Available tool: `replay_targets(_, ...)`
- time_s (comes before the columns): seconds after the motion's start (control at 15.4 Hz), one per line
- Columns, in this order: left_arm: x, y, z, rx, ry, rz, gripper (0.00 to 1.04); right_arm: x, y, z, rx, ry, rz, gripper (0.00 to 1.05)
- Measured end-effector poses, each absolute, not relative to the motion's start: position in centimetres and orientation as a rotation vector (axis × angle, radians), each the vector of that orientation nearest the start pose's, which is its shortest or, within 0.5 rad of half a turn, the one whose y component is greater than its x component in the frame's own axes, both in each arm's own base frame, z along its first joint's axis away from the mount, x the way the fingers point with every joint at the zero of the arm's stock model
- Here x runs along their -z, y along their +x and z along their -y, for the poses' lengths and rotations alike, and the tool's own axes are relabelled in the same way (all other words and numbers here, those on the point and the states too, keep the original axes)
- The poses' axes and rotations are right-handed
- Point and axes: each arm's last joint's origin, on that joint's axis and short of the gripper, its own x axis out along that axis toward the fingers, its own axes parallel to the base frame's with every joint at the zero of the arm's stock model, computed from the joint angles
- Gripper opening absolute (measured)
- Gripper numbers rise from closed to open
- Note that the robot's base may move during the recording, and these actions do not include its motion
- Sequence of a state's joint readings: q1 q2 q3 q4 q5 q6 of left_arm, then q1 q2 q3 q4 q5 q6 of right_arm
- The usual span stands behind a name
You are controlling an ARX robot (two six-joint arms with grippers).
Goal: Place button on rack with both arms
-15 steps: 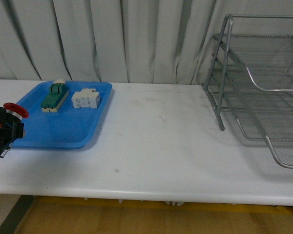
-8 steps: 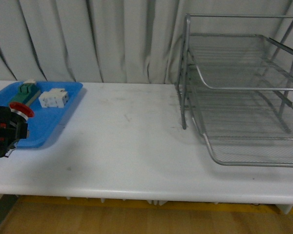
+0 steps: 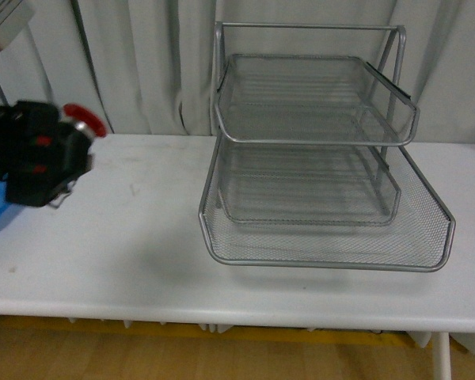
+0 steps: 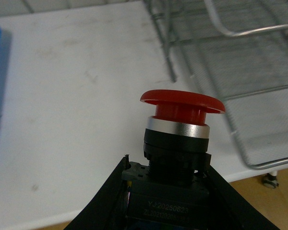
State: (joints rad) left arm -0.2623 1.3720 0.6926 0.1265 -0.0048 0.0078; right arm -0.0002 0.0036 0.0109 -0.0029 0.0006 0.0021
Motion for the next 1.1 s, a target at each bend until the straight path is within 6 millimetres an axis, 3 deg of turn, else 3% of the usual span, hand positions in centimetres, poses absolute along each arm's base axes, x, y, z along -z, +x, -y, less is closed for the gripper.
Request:
replay_targets(0.13,-22.3,27.3,10.3,0.332,0.106,-0.499,0.37,-16.7,9.7,0.0,0.001,0.002,0.004,0.98)
replay_targets(0.26,-23.5,28.0,15.6,0.456,0.149,-0.473,0.37,-16.7,9.7,0.0,0.001,0.002,0.004,0.98)
replay_targets(0.39,-22.1,28.4,19.3,0.545,0.209,-0.524,0.37,-16.7,9.7,0.0,0.001,0.002,0.004,0.98)
replay_targets(0.65,-20.0,30.3,22.7,0.586,0.258,-0.606,0.37,-16.7,9.7,0.0,0.001,0.002,0.004,0.98)
replay_targets(1.1,-19.0,34.6,27.5,0.612,0.376,-0.673,0.37,-16.7,9.7,0.0,0.001,0.002,0.004,0.98)
